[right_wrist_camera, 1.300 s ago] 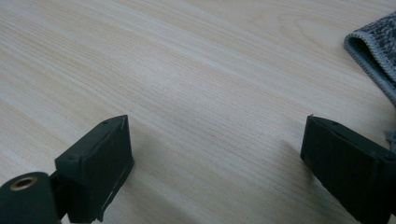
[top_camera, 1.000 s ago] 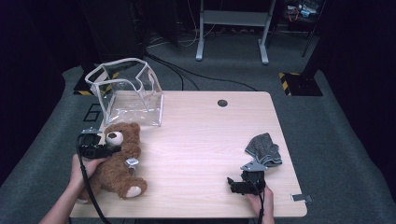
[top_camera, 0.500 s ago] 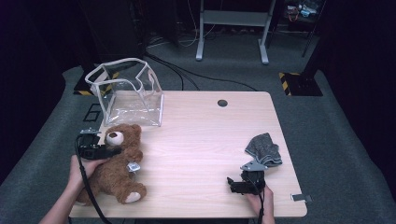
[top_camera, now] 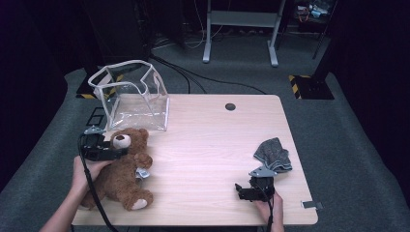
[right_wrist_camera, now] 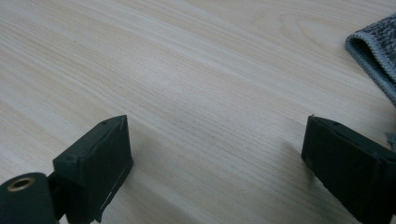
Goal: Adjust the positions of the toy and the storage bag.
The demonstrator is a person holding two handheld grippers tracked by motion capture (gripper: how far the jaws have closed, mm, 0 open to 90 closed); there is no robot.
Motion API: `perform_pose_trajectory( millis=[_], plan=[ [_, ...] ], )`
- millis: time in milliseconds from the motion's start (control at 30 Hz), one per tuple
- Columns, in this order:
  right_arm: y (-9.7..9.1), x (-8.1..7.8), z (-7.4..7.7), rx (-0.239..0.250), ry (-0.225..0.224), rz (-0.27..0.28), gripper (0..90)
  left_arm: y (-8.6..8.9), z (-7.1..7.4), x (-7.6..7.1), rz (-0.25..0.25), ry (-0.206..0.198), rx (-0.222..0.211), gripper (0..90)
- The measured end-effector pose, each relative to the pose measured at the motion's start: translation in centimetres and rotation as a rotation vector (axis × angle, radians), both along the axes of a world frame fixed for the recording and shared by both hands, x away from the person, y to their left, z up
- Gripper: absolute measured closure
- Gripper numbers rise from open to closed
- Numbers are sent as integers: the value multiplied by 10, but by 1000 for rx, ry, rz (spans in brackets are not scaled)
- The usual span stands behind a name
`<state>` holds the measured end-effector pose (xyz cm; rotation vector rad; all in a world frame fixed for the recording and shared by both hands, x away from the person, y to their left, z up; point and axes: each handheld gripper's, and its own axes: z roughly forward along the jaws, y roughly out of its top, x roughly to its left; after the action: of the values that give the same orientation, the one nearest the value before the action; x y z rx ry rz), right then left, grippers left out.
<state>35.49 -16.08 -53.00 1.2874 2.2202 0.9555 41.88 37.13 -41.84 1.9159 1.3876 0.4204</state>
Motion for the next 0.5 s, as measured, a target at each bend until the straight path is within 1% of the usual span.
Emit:
perform_pose_trajectory(
  millis=[33, 67, 100, 133, 200, 267, 300, 333, 400, 433, 467, 500],
  plan=[
    [0, 0, 0, 0, 0, 0, 76, 0, 0, 0, 0, 0, 0, 103],
    [0, 0, 0, 0, 0, 0, 76, -1, 3, 2, -2, -11, 9, 103],
    [0, 0, 0, 0, 0, 0, 76, -2, 8, 5, -6, -20, 12, 82],
    [0, 0, 0, 0, 0, 0, 76, -2, 8, 5, -6, -20, 12, 72],
    [0, 0, 0, 0, 0, 0, 76, -5, 15, 12, -9, -27, 3, 67],
    [0, 0, 0, 0, 0, 0, 76, -6, 18, 14, -10, -33, 7, 63],
    [0, 0, 0, 0, 0, 0, 76, -7, 21, 18, -18, -36, 15, 63],
    [0, 0, 0, 0, 0, 0, 75, -9, 25, 23, -22, -31, -4, 59],
    [0, 0, 0, 0, 0, 0, 75, -10, 26, 25, -20, -37, 1, 47],
    [1, 0, 0, 8, 2, -13, 70, -13, 29, 29, -24, -37, 6, 41],
    [1, 0, 0, 8, 2, -13, 70, -14, 30, 32, -27, -41, 6, 41],
    [1, 0, 0, 8, 1, -13, 70, -16, 34, 37, -28, -52, 15, 34]
  ],
)
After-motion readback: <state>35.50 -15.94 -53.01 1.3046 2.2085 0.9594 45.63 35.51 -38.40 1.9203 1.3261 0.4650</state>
